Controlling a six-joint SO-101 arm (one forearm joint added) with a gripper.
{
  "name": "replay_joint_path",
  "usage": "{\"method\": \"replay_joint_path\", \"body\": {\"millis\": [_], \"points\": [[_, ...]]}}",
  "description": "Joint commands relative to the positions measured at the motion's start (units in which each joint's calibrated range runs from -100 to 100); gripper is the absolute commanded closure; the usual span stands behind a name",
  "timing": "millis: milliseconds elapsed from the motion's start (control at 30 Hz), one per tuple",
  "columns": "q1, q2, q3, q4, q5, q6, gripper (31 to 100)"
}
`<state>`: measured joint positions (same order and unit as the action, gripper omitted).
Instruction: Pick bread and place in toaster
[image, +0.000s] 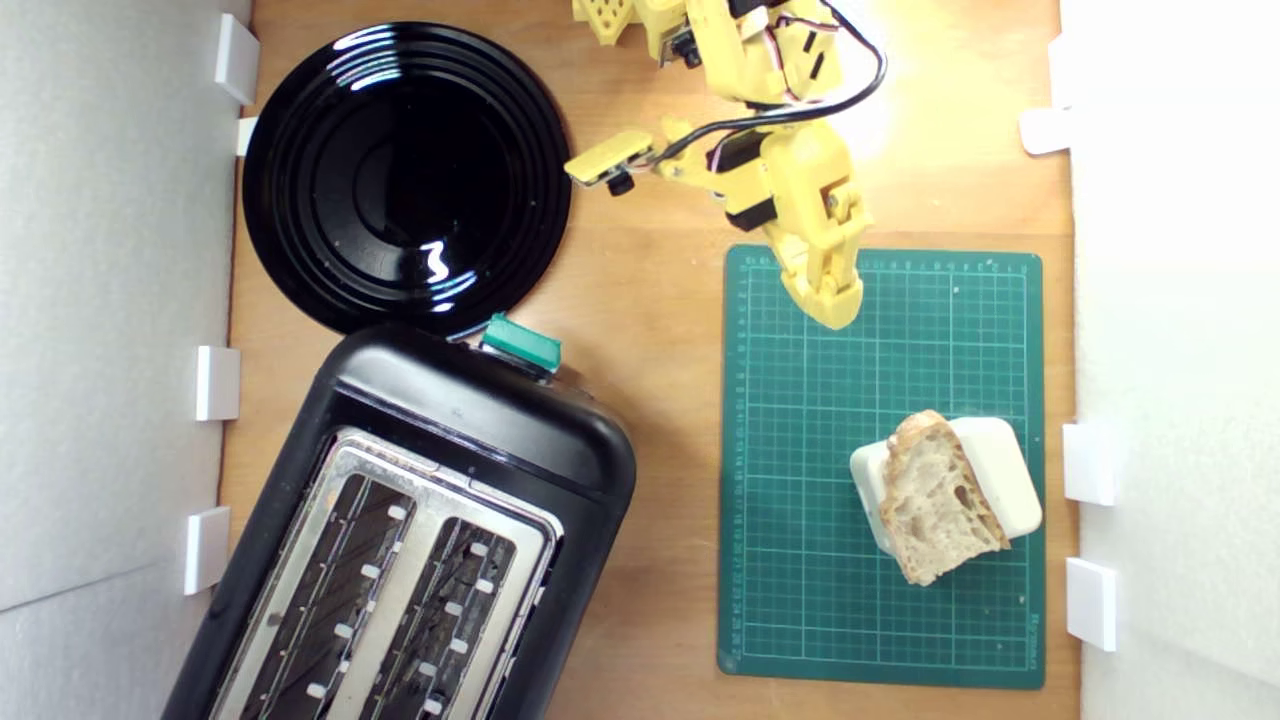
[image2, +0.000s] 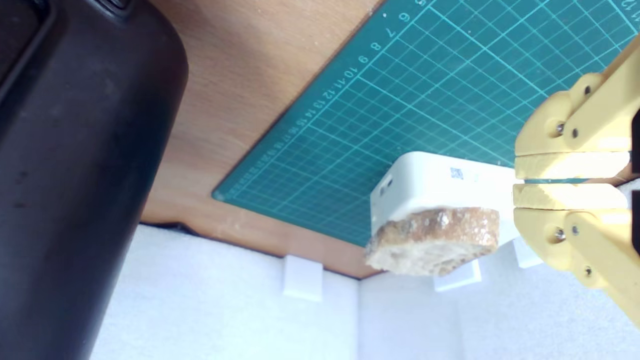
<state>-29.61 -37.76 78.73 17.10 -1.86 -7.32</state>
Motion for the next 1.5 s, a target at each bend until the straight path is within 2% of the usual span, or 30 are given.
{"method": "replay_joint_path", "body": {"millis": [0,433,667,867,1133,1200,1367,1467], "points": [[-0.28,5.14,-2.07,0.30,-7.52,0.13,87.0],[1.65,15.46,-1.97,-0.33,-21.77,3.48,87.2],[2.13,29.44,-2.16,-10.30,-37.47,9.70,87.3],[1.73,36.76,-2.79,-12.30,-48.48,10.02,87.3],[-0.28,45.08,-3.61,-11.57,-59.23,10.07,86.3],[-1.25,46.33,-3.70,-12.21,-60.51,11.11,84.2],[-2.22,47.66,-3.79,-12.21,-61.02,13.68,72.9],[-2.14,47.66,-4.33,-12.21,-61.02,13.68,69.3]]}}
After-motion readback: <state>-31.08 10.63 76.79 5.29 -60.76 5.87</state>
